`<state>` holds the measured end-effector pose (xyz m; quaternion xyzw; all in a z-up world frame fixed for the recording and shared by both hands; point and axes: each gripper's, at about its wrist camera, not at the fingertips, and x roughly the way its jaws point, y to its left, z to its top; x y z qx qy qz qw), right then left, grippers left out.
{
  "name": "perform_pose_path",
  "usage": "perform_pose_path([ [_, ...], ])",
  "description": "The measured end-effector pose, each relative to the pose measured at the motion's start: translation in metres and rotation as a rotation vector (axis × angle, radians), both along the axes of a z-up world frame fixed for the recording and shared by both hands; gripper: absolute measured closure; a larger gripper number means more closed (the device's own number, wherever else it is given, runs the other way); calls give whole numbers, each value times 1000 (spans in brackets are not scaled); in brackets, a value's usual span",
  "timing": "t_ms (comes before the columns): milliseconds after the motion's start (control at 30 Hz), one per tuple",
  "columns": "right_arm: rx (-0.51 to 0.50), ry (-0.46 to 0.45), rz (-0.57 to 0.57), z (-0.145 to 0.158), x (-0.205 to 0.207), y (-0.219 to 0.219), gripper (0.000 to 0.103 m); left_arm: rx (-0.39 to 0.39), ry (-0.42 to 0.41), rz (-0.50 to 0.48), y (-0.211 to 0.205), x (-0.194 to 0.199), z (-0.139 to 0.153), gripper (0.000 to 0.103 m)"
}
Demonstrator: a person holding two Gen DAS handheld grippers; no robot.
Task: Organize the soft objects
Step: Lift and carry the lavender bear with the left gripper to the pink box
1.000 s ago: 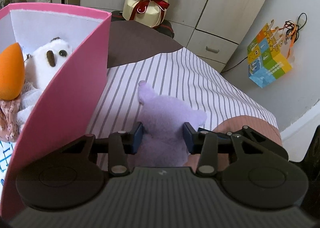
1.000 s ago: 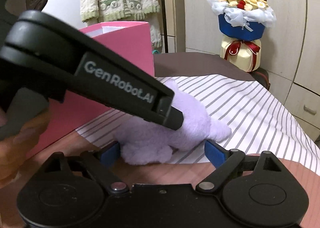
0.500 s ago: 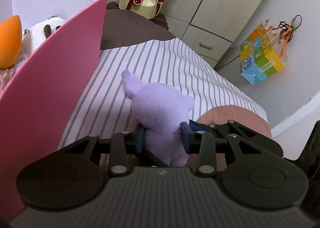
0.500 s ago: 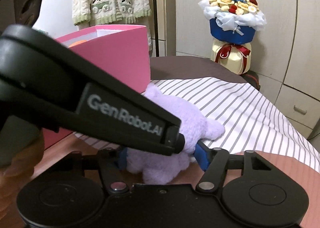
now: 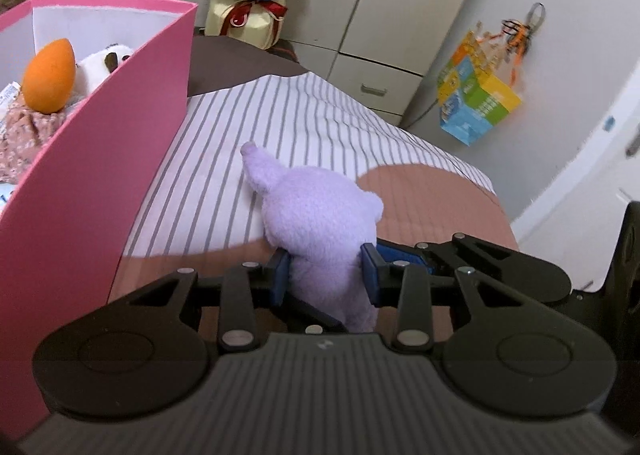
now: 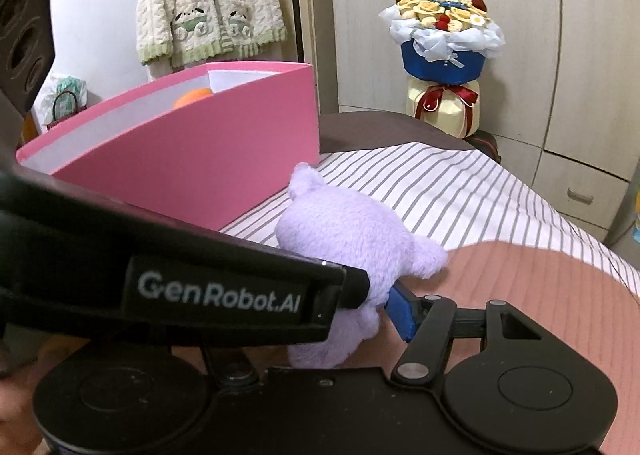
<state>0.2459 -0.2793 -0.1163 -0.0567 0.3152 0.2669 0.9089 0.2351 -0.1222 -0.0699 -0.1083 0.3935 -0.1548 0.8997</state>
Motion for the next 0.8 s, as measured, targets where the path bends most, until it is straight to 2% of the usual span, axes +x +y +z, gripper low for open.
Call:
perform_pose_path([
  [333,15,-2,-91,8,-64,5,35,4,-34,-111,11,-54,7,67],
  [567,16,-4,-136,1,-113,18,35,8,-33,-173,26,-95,2,67],
  [800,6,-59,-157,11,-165,31,35,-12,-68,-229,45,-141,11,67],
])
